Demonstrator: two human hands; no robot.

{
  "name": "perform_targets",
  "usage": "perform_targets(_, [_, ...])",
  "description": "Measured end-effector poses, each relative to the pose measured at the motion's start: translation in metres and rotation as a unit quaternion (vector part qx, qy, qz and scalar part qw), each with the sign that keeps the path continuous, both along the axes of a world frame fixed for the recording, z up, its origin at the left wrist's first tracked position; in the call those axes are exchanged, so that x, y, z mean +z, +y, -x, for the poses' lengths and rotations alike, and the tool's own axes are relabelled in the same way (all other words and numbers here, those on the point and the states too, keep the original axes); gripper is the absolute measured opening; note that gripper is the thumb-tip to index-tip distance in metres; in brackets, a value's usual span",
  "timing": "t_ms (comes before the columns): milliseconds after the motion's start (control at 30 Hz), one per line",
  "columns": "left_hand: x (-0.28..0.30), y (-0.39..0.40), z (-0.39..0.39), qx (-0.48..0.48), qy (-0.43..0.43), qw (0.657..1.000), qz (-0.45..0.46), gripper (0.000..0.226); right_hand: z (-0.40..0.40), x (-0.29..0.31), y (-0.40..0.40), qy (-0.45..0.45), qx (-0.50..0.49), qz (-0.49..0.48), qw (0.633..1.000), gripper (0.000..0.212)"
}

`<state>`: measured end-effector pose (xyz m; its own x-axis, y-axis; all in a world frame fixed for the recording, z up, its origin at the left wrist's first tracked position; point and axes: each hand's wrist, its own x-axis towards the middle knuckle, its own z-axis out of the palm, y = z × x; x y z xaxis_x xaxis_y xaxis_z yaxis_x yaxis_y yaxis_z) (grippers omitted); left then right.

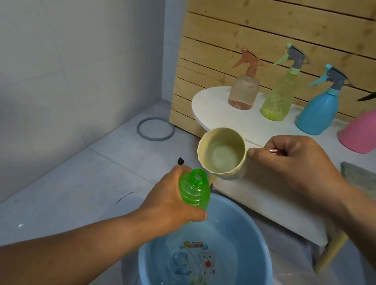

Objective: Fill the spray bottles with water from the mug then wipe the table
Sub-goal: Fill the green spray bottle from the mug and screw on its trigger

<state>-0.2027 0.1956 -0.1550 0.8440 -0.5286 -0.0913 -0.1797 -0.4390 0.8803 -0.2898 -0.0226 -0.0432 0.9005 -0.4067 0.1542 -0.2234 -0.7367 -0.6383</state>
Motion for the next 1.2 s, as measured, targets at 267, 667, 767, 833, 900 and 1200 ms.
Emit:
perform_targets(267, [0.001,0.000,0.000,-0.003,-0.002,1.000,0.007,0.087,0.000,0.002,0.005,-0.009,0.002,0.037,0.999,0.046])
perform_targets(667, [0.000,0.001,0.000,-0.010,0.003,1.000,0.010,0.088,0.003,0.007,0.011,-0.020,0.011,0.091,0.996,0.042])
perform_targets(767, [0.000,0.001,0.001,-0.009,0.002,1.000,0.007,0.089,0.003,0.007,0.012,-0.027,0.011,0.111,0.993,0.042])
perform_targets(833, [0.000,0.001,0.001,-0.010,0.003,1.000,0.006,0.089,0.003,0.007,0.013,-0.033,0.012,0.122,0.992,0.042])
perform_targets(900, [-0.001,0.001,0.001,-0.011,0.004,1.000,0.004,0.089,0.004,0.007,0.014,-0.038,0.015,0.130,0.991,0.043])
perform_targets(1200, [0.000,0.000,0.002,-0.012,0.003,1.000,0.001,0.089,0.006,0.008,0.017,-0.051,0.018,0.156,0.986,0.042])
